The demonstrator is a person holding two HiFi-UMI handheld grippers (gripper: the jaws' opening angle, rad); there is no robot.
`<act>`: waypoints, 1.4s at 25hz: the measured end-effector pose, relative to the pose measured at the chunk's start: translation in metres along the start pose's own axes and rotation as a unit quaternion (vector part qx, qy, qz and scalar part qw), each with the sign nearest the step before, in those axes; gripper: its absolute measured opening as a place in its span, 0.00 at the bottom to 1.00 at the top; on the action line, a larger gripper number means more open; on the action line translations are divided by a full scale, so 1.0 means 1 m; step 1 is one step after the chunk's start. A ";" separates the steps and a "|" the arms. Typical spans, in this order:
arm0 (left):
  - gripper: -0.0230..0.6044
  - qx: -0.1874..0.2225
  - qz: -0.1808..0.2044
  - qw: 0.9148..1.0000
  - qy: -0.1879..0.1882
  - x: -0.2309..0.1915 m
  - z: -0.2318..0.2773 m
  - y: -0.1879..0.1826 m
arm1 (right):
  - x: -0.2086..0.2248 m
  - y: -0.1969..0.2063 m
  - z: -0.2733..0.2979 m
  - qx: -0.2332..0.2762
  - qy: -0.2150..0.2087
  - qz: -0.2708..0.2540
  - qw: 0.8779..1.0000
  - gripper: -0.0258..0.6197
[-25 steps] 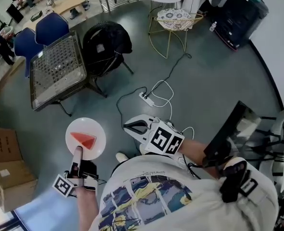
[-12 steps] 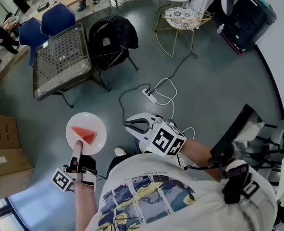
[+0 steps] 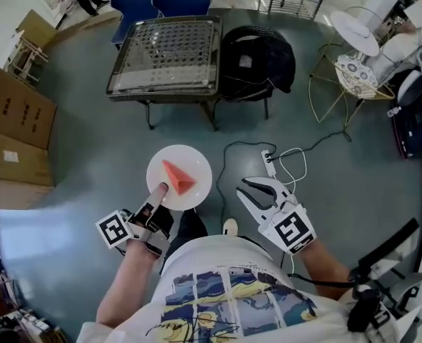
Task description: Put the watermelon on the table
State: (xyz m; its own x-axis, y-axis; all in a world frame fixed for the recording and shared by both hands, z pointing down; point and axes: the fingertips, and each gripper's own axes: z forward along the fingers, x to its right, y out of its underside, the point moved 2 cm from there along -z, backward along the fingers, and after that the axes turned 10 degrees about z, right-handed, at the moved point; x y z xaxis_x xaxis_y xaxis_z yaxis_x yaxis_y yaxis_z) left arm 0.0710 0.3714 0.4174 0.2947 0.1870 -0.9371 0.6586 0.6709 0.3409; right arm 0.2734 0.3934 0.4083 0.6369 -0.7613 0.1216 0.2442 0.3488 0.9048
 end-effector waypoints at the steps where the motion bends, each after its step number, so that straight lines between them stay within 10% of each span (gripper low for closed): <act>1: 0.08 -0.001 -0.003 1.000 0.002 -0.007 0.003 -0.011 | 0.005 -0.006 0.011 0.000 0.004 -0.002 1.000 0.13; 19: 0.08 -0.009 0.003 1.000 0.003 -0.101 0.036 -0.247 | 0.021 -0.141 0.248 0.006 -0.005 -0.047 0.999 0.17; 35: 0.08 0.038 0.007 0.999 -0.025 -0.166 0.183 -0.374 | 0.201 -0.198 0.341 0.024 -0.032 -0.053 0.998 0.17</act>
State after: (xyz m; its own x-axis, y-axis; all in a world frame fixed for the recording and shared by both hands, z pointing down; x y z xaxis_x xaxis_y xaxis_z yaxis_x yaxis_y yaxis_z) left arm -0.0977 -0.0420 0.4586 0.3370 0.1589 -0.9280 0.7043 0.6116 0.3605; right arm 0.1040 -0.0152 0.3925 0.5607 -0.8265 0.0497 0.2706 0.2397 0.9324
